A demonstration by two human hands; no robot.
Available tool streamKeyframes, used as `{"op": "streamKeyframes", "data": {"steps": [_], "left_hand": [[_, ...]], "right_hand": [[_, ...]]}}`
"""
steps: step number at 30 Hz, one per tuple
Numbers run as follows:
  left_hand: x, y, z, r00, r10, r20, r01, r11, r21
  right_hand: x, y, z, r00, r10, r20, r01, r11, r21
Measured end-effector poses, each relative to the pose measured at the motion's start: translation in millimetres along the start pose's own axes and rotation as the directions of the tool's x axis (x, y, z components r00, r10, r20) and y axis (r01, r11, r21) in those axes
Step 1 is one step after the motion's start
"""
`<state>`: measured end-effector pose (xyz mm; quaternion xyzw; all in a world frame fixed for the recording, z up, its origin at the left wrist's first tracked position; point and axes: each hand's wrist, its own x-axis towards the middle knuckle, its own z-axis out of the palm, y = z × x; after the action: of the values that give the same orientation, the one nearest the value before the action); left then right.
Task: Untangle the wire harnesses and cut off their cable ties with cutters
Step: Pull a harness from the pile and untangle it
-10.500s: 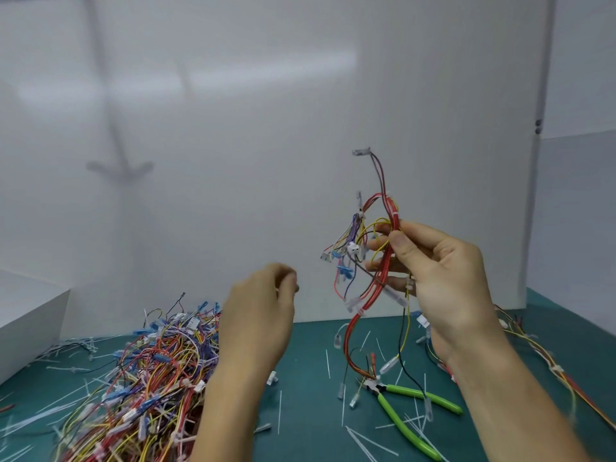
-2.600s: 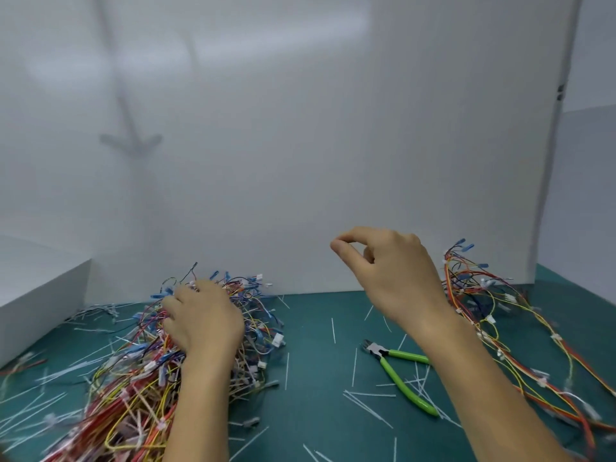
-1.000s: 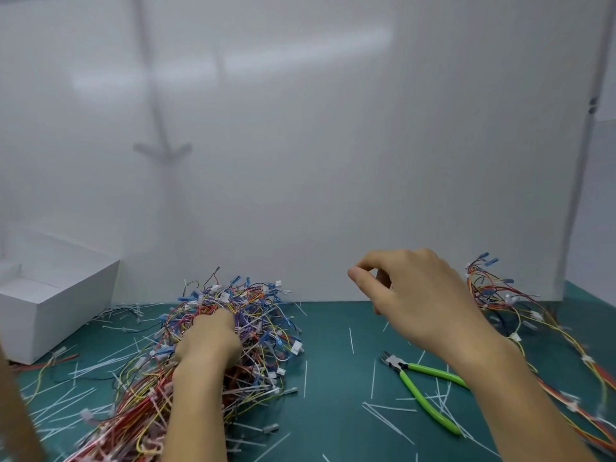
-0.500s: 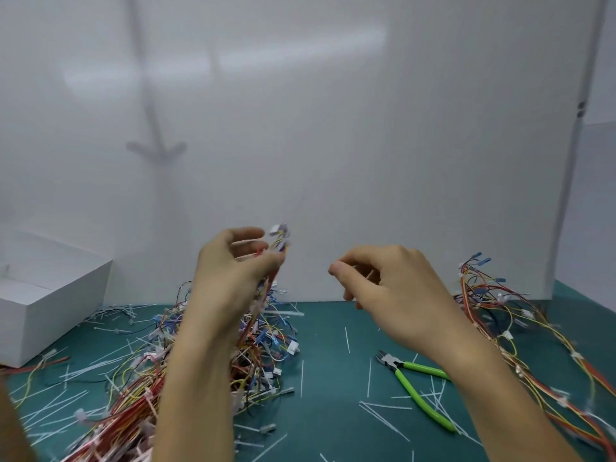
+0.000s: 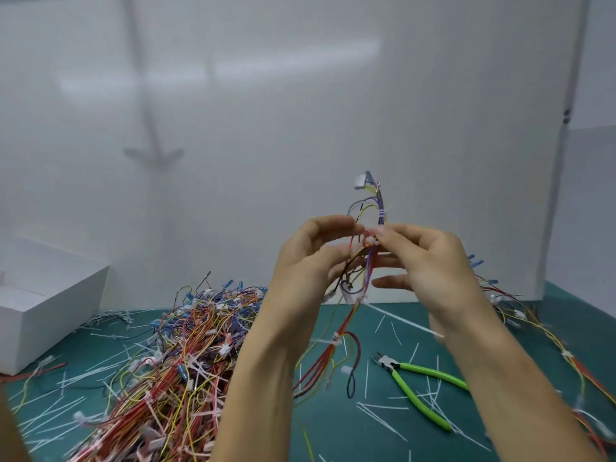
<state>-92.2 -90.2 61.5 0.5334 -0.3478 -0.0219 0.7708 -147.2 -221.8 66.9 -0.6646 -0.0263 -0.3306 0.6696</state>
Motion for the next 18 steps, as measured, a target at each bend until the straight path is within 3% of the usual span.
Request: {"op": "streamKeyframes", "data": {"steps": [4, 10, 15, 18], "left_hand": [[-1, -3, -4, 0.994, -0.036, -0.106, 0.056, 0.980, 0.189], [-1, -10, -3, 0.994, -0.082, -0.067, 0.105, 0.853, 0.511], [-2, -14, 1, 0.994, -0.054, -0.093, 0.097, 0.822, 0.561], [1, -12, 0, 0.992, 0.016, -0.128, 0.049, 0.873, 0.485]], "right_hand": [[3, 1, -6, 0.998, -0.049, -0.051, 0.048, 0.999, -0.007], [11, -4, -25, 0.982, -0.119, -0.148, 0.116, 0.993, -0.032], [19, -3, -45, 0.963, -0.170, -0.207, 0.158, 0.985, -0.076], [23, -1, -53, 0.941, -0.232, -0.245, 0.204, 0.970, -0.135]]}}
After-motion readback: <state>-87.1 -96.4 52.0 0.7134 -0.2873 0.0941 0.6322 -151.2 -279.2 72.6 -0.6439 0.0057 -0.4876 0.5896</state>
